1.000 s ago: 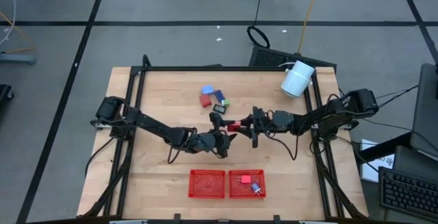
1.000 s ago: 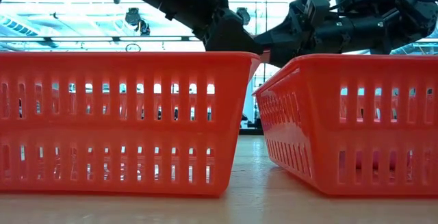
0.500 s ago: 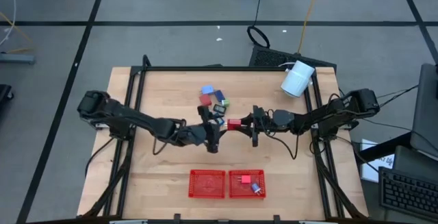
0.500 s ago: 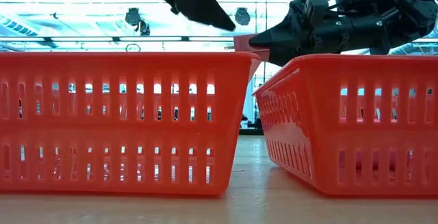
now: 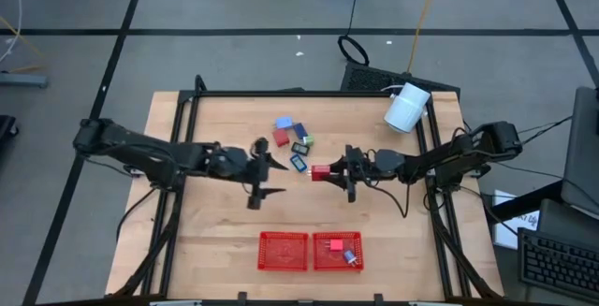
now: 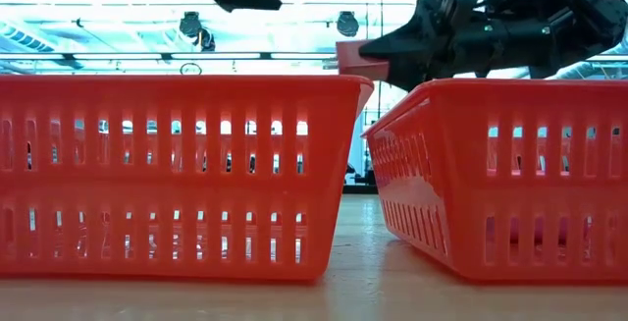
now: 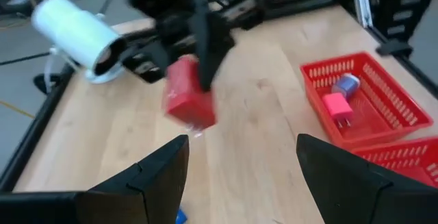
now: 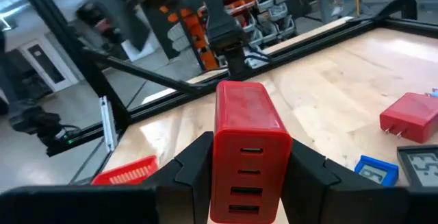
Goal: Pick & Place Office items
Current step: Put the left red charger adapter into the right red bin
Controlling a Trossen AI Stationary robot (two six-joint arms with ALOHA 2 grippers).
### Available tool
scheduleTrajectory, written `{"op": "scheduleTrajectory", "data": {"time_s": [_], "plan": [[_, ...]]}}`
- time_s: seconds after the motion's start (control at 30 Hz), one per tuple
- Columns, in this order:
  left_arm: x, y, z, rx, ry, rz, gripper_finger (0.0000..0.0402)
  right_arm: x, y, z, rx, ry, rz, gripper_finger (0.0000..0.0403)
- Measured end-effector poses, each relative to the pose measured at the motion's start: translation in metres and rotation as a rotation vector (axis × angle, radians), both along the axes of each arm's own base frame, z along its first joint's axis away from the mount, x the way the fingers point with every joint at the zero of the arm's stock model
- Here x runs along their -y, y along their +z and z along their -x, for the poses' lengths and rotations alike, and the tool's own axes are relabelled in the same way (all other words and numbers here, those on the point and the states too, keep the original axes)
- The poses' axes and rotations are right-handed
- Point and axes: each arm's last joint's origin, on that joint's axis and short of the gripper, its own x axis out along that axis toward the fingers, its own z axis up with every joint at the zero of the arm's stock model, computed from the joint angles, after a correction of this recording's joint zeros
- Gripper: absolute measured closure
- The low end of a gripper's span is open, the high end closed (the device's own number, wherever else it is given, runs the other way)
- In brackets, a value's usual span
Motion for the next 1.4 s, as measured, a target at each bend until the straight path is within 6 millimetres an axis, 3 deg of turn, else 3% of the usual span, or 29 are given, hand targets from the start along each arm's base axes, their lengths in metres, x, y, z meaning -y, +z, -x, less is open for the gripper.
{"op": "scheduleTrajectory", "data": {"time_s": [0.47,0.7,0.9,1.13,1.4], "plan": [[-0.029,-0.03,0.096,0.254,0.116,0.122,0.0131,-0.003,0.006,0.032,0.049,0.026,0.058,0.0282],[-0.032,-0.05,0.132,0.402,0.11,0.183,0.0131,-0.017,0.008,0.039,0.082,0.204,0.121,0.0282],[-0.034,-0.066,0.148,0.457,0.126,0.233,0.0131,-0.039,0.006,0.041,0.089,0.315,0.157,0.0282],[-0.035,-0.074,0.15,0.449,0.181,0.278,0.0131,-0.075,0.003,0.043,0.061,0.342,0.202,0.0282],[-0.035,-0.075,0.149,0.444,0.19,0.314,0.0131,-0.126,0.001,0.024,-0.017,0.371,0.239,0.0282]]}}
